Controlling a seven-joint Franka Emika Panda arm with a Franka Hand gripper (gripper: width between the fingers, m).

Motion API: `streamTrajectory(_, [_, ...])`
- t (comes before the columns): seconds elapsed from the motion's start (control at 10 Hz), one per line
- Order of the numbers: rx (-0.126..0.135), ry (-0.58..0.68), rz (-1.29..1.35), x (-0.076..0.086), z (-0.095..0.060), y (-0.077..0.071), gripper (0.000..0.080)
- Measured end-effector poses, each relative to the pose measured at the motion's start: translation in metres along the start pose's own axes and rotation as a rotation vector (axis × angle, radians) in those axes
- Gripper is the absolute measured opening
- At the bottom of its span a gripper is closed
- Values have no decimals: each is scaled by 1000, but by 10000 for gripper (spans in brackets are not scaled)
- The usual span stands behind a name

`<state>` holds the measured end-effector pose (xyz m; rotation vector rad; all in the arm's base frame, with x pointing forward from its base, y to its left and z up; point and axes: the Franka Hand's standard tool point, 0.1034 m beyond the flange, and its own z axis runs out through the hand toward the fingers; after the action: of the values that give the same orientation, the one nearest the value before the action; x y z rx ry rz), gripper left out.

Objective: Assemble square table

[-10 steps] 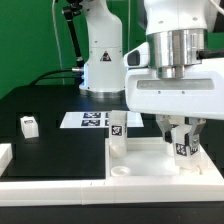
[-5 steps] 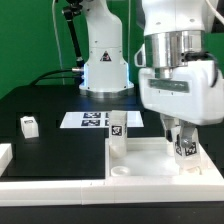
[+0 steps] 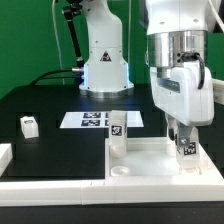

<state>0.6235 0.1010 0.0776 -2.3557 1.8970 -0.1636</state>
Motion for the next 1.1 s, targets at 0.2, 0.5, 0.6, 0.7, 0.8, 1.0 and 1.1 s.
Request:
streamTrajectory(0.2, [-56, 10, -323, -9, -5, -4, 601])
streamTrajectory(0.5, [-52, 9, -518, -6, -4, -4, 647])
streamTrajectory(0.6, [-56, 16, -619, -7, -5, -4, 647])
streamTrajectory(0.7, [-64, 37, -789, -15, -6, -6, 647])
streamTrajectory(0.8, [-63, 43, -879, -22, -9, -8, 649])
streamTrajectory(1.0, [-61, 45, -996, -19, -9, -10, 649])
streamTrajectory(1.1, [-59, 44, -980, -20, -9, -9, 649])
